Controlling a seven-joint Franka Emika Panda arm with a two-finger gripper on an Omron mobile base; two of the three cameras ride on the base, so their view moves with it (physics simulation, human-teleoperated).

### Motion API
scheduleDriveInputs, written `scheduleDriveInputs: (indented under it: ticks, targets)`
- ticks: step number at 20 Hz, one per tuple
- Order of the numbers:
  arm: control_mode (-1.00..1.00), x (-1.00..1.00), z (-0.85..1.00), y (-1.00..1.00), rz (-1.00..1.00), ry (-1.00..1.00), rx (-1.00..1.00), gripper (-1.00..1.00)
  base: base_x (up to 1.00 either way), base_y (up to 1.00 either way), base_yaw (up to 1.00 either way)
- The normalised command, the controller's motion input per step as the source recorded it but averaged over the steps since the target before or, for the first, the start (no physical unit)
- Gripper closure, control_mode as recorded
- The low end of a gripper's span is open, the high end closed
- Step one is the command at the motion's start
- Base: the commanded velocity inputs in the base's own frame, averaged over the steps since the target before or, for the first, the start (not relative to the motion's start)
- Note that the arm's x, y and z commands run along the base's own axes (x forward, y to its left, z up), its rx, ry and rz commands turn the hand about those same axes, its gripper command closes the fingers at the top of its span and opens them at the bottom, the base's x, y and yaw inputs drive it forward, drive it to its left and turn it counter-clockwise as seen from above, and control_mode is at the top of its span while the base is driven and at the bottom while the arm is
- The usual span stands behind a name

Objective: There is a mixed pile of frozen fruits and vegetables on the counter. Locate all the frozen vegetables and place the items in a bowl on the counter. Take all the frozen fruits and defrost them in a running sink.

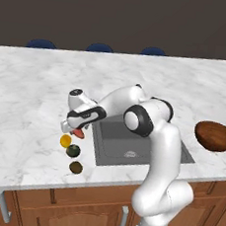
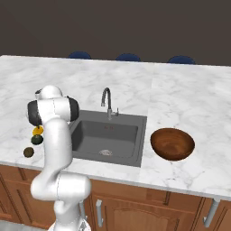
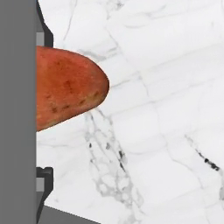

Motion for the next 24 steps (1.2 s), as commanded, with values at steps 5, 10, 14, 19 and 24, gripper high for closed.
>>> scheduleDriveInputs:
  ticks: [5, 10, 14, 19, 24]
  targets:
    - [-1.0, 0.0, 0.0, 0.0, 0.0, 0.0, 0.0, 1.0, 0.0, 0.0, 0.0]
    - [-1.0, 0.0, 0.0, 0.0, 0.0, 0.0, 0.0, 1.0, 0.0, 0.0, 0.0]
    - [-1.0, 0.0, 0.0, 0.0, 0.0, 0.0, 0.0, 1.0, 0.0, 0.0, 0.0]
    - [-1.0, -0.06, 0.27, -0.09, 0.0, -0.04, 0.03, 1.0, 0.0, 0.0, 0.0]
    - [-1.0, -0.31, 0.62, -0.31, 0.0, -0.1, 0.14, 1.0, 0.0, 0.0, 0.0]
